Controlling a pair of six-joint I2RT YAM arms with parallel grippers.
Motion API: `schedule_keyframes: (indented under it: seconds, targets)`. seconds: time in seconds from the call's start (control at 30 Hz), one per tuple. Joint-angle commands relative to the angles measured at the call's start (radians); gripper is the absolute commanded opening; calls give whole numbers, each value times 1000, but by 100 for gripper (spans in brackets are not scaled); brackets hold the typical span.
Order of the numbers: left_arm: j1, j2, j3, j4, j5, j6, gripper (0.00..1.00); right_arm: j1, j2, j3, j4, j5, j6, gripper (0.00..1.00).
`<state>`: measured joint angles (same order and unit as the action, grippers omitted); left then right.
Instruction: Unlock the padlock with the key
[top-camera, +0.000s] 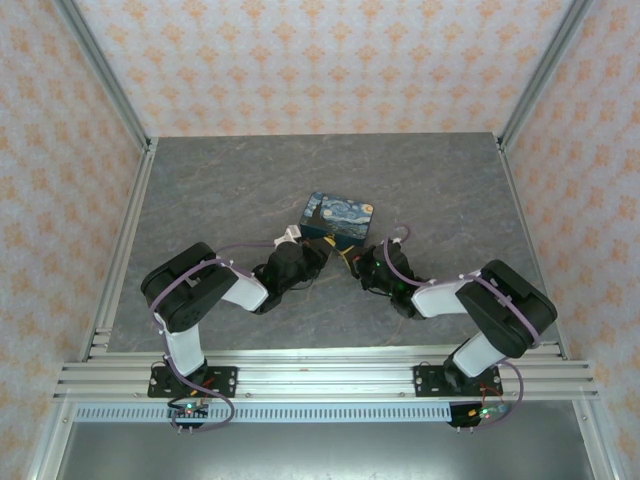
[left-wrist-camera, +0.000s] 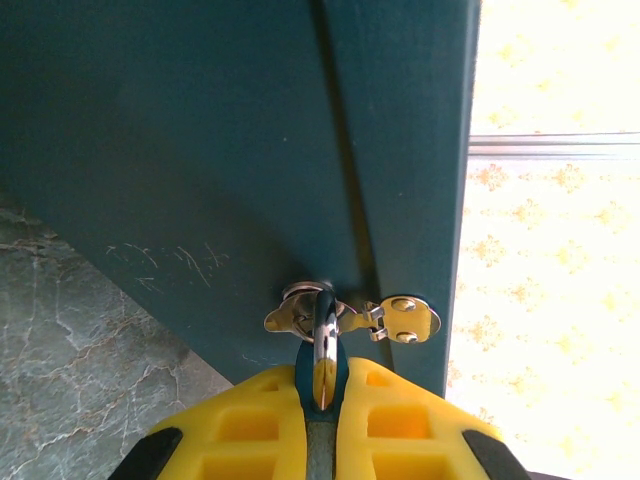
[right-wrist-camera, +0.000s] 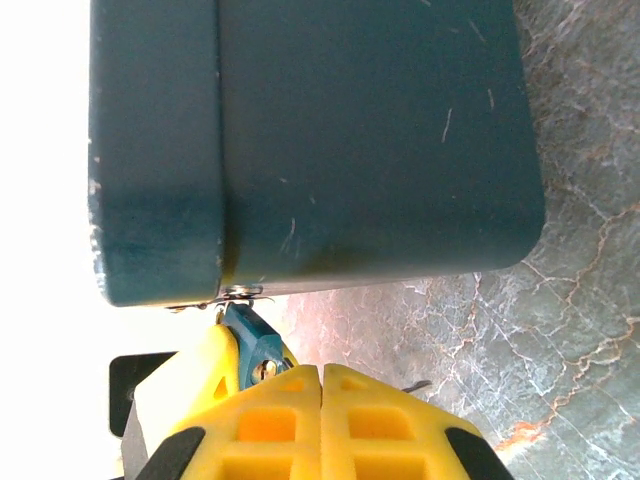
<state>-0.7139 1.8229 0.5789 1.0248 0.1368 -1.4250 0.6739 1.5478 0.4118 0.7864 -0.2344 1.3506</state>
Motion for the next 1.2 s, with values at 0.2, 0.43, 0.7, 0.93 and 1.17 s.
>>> schedule_keyframes:
  seconds: [0.2, 0.43, 0.7, 0.93, 1.17]
  targets:
    - [-7, -1, 2, 34, -33, -8, 0, 6, -38, -10, -18, 24, 4, 0]
    - [-8, -1, 4, 32, -31, -6, 0, 7, -48, -12, -24, 31, 1, 0]
    - [-9, -1, 12, 31, -29, -6, 0, 7, -18, 13, -9, 24, 4, 0]
    - [-10, 0, 16, 32, -27, -6, 0, 7, 2, 33, 3, 21, 6, 0]
    - [-11, 4, 12, 34, -26, -6, 0, 7, 4, 36, 12, 25, 8, 0]
